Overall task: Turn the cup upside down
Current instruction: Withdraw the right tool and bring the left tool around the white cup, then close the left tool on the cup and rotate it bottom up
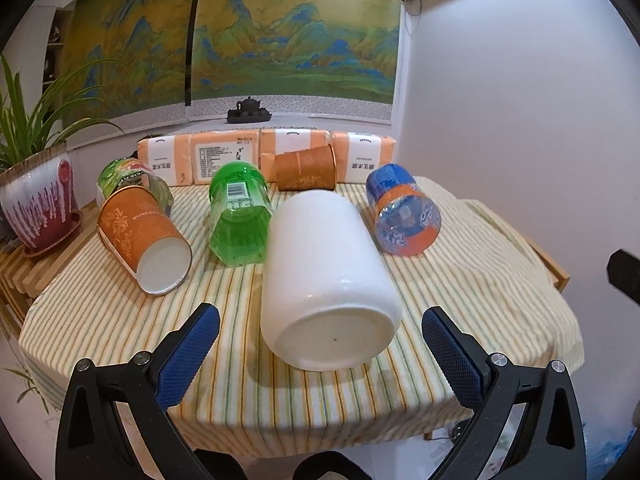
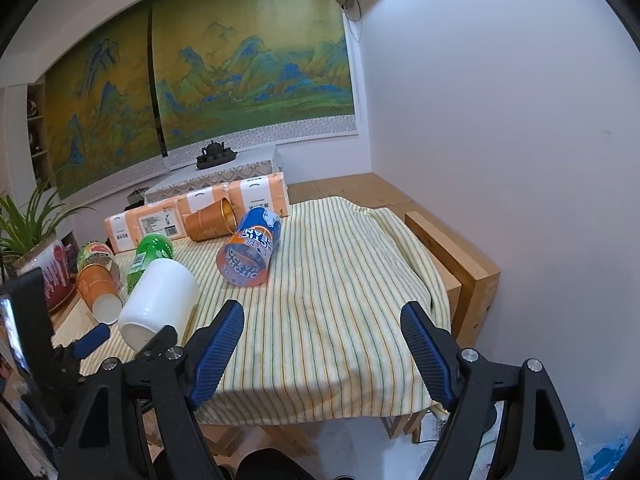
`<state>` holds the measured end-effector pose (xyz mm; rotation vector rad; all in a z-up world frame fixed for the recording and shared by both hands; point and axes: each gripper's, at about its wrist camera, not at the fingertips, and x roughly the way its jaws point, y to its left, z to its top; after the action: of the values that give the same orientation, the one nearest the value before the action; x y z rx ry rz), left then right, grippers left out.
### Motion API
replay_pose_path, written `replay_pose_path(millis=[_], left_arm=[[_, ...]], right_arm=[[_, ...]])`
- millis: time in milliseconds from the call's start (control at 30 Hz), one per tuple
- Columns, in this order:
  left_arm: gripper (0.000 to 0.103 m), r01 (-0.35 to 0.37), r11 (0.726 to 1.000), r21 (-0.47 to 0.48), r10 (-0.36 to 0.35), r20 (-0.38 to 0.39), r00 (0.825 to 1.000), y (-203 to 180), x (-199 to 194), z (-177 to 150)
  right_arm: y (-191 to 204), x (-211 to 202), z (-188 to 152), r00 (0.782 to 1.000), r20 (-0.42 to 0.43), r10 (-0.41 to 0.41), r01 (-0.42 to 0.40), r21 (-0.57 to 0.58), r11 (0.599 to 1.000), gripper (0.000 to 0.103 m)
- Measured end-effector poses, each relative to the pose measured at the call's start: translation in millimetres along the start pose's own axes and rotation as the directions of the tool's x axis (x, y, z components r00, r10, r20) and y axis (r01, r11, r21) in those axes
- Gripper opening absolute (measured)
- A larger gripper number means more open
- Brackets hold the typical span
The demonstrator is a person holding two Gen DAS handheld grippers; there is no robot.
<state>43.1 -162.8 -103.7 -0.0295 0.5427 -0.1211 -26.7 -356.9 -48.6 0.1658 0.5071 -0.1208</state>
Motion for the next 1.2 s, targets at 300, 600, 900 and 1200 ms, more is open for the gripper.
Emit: replay_pose_path(millis=[300, 600, 900, 1200], left_arm=[[0.102, -0.033, 0.999, 0.008, 0.033, 0.017, 0.999, -2, 10, -1], [0.077, -0.027, 0.999, 0.032, 0.026, 0.021, 0.999, -2, 8, -4], [0.077, -0.013, 0.998, 0.063, 0.01, 0.043, 0.999, -1, -3, -2], [0.076, 0.001, 0.996, 0.093, -0.01, 0.103, 0.995, 6, -26, 14]], right_arm=[[-2, 7, 0, 1.0, -0.013, 0.003, -0.003, 0.008, 1.0, 0.077], [0, 8, 1, 1.0, -0.02, 0.01, -0.009, 0.019, 1.0, 0.077], [2, 8, 2, 1.0, -0.022, 0.007, -0.006, 0.016, 1.0, 0.077], [7, 7, 4, 1.0, -0.017, 0.014, -0.014, 0.02, 1.0, 0.077]])
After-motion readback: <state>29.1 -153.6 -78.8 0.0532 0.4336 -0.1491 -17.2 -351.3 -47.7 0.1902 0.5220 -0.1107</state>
